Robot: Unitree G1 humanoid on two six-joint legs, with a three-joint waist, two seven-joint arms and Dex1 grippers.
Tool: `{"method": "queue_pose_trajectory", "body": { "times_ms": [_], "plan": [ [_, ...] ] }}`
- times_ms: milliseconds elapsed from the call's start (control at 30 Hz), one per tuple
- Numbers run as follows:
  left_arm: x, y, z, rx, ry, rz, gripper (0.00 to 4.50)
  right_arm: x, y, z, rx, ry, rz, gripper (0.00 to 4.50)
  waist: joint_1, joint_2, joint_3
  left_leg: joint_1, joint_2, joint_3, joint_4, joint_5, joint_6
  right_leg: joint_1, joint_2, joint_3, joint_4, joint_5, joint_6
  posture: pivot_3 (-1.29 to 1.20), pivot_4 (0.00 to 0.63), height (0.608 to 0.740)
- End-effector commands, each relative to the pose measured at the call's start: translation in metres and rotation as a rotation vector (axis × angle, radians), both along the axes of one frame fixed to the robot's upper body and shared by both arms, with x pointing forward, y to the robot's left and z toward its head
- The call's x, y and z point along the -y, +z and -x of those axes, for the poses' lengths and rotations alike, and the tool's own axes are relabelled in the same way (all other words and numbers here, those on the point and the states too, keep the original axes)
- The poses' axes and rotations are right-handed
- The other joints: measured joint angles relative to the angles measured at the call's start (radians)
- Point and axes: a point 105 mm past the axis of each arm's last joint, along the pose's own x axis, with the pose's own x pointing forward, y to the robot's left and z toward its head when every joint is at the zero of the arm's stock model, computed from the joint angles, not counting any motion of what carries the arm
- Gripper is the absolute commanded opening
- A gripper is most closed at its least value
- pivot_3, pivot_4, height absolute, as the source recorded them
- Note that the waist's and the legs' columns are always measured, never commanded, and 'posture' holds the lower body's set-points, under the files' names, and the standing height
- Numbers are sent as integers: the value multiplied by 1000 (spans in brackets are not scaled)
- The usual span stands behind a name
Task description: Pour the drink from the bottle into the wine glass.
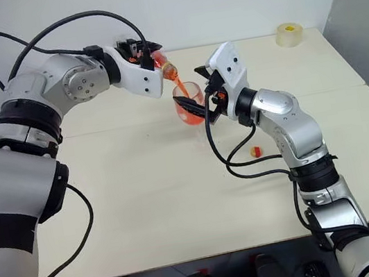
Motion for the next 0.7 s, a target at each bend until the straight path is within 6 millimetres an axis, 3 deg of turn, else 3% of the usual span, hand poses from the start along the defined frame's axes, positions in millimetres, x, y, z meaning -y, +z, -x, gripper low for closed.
{"method": "queue_pose_trajectory", "body": {
  "times_ms": [33,700],
  "plan": [
    [1,28,5,84,-19,12,1761,-4,12,7,57,34,-16,4500,0,0,0,0,0,0,0,0,0,0,0,0,0,0,0,0,150,740],
    [1,29,5,110,-23,-27,1761,-3,13,7,62,33,-14,4500,0,0,0,0,0,1,0,0,0,0,0,0,1,0,0,0,150,740]
  ]
}}
